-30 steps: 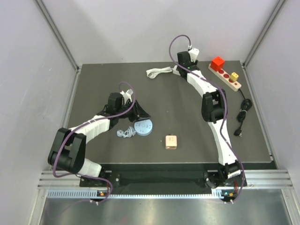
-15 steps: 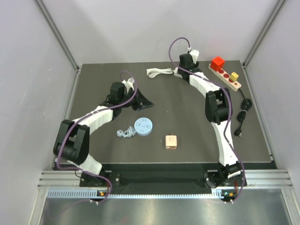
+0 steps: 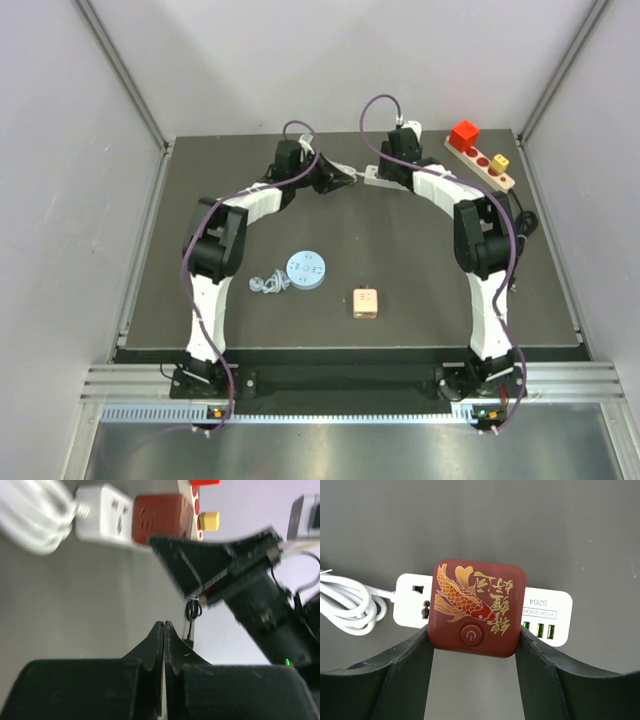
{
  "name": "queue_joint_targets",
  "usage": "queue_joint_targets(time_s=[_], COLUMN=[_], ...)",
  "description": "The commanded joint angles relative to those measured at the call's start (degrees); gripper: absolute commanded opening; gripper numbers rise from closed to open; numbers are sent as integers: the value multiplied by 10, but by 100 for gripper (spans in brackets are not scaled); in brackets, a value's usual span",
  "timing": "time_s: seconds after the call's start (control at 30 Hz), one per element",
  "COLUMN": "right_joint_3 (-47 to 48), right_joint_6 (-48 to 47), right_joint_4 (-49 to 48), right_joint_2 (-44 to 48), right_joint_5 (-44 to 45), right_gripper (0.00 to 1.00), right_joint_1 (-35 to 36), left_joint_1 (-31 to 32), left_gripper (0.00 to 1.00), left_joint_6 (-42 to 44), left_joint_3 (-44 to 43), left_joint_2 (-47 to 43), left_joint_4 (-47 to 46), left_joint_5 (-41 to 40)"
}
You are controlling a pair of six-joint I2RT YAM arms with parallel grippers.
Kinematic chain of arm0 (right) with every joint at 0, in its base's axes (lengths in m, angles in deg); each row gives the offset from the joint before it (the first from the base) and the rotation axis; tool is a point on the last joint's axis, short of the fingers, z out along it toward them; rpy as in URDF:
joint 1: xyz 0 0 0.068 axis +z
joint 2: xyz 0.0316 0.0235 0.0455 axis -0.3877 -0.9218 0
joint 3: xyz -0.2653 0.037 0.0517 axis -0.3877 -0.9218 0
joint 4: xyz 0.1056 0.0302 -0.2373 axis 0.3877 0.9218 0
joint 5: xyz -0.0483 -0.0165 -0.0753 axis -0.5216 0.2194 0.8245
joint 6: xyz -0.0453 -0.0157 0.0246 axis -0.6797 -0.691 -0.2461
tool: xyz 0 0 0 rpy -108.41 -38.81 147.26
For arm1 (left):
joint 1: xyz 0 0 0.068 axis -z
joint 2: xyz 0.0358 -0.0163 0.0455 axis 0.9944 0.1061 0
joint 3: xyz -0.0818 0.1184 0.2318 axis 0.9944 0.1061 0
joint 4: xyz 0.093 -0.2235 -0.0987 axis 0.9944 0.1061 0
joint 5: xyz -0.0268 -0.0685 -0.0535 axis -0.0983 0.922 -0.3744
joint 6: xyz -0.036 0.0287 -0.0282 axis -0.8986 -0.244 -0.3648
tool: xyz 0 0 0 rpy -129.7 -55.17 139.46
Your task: Pull the plug off the socket
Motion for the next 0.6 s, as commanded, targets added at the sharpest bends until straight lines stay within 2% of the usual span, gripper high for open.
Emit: queue_joint_targets(time_s=[0.0, 0.2, 0.37, 0.43, 0.57], right_joint_3=[1, -14, -33, -41, -52], right_joint_6=[15, 31, 41, 44, 36], right_joint_4=[-8, 2, -3, -7, -8], right_joint_2=[64, 72, 80, 81, 80], right_joint_5=[-48, -52, -51, -52, -59], right_gripper=[0, 0, 0, 0, 0], right_joint_1=[9, 9, 10, 10, 10], left_joint_1=[25, 59, 79, 83, 83], left_gripper=[0, 0, 0, 0, 0], left_joint_6=[-13, 7, 5, 9, -8], left_joint_3=[-83, -164, -204, -224, -249], left_joint_2=[32, 105, 150, 171, 192], left_joint_4=[-3, 61, 71, 93, 74], left_joint_5=[-19, -90, -150, -162, -165])
